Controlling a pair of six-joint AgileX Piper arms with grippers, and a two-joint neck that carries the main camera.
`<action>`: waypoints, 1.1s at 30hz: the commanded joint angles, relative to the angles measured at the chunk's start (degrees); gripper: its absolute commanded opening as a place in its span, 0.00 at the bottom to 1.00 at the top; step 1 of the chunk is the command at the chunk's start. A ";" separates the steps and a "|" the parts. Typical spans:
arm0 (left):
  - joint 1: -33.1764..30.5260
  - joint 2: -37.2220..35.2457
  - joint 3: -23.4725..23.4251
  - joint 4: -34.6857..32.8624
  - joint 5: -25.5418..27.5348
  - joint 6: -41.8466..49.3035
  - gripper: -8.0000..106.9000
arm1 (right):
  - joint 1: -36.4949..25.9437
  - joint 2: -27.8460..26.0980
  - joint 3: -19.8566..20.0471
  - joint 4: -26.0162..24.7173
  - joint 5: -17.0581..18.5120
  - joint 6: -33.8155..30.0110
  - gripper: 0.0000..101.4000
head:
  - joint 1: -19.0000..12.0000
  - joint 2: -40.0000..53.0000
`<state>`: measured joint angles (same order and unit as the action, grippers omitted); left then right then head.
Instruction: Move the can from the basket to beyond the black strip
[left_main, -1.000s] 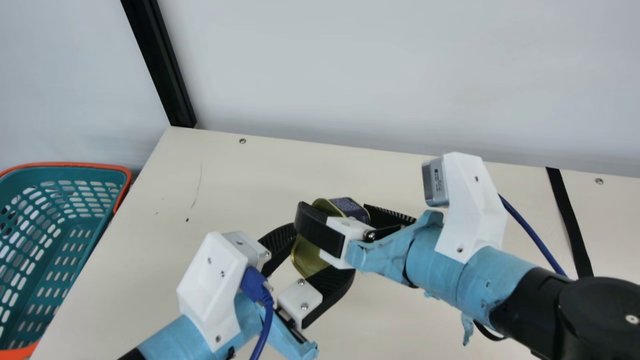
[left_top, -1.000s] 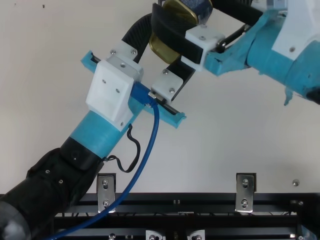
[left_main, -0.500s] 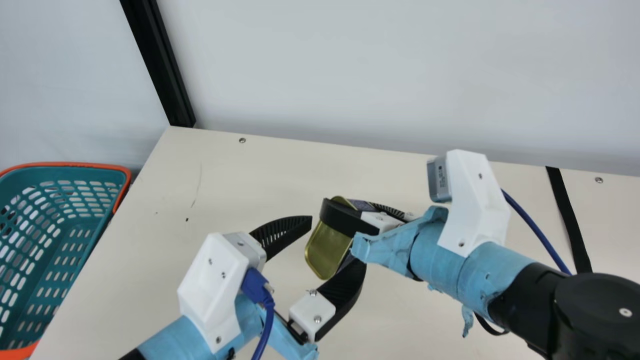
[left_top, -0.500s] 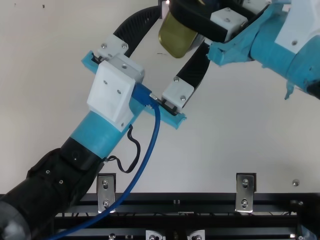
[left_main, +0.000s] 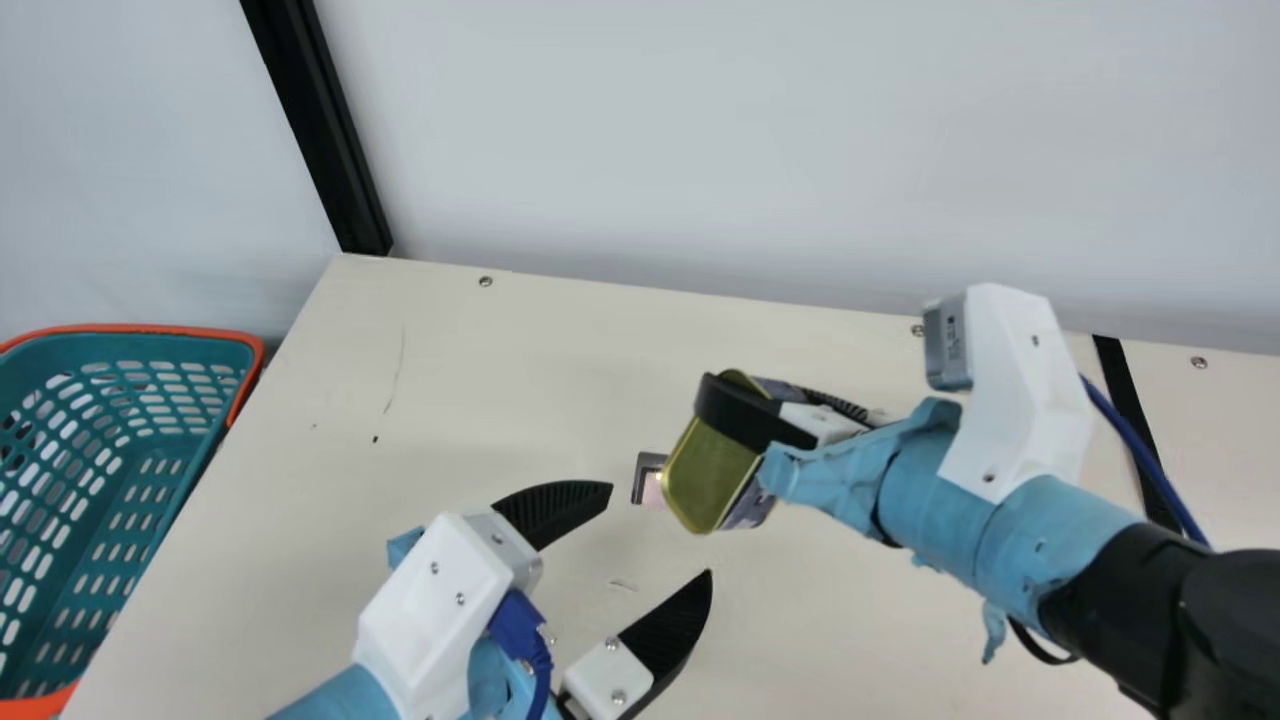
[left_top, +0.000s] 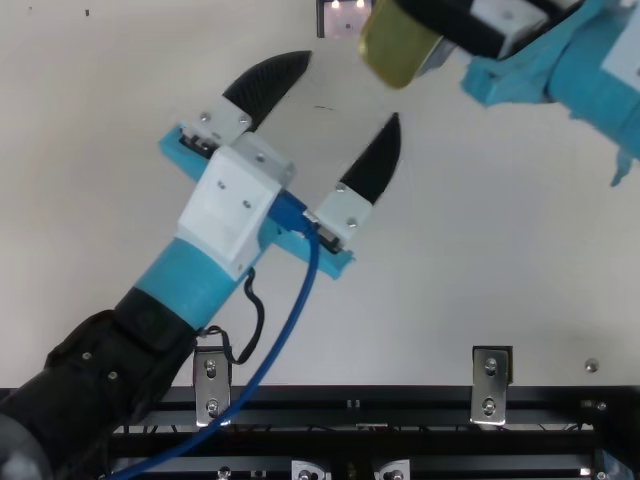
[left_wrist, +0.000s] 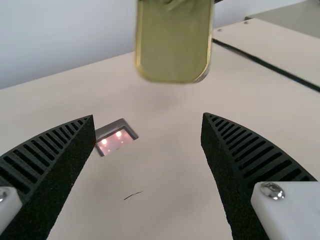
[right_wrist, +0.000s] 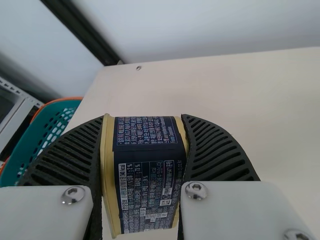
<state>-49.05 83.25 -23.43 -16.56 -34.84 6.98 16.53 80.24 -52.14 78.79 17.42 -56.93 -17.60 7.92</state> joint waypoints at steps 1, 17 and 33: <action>0.73 -0.60 0.51 -1.77 -0.29 2.41 0.85 | -0.83 -0.53 -0.04 -1.53 -0.42 0.85 0.00 | -0.07 -0.45; 12.72 -11.04 0.49 -8.06 8.23 16.82 0.85 | -13.11 -7.71 0.41 -15.98 3.12 8.38 0.00 | -0.07 -0.45; 23.88 -13.62 -19.57 12.33 36.27 5.88 0.85 | -22.44 -13.58 1.53 -26.62 9.72 13.84 0.00 | -0.07 -0.45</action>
<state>-26.12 69.40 -40.55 -6.58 -2.21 13.30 -5.48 66.69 -50.62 52.76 27.22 -43.33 -17.30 7.92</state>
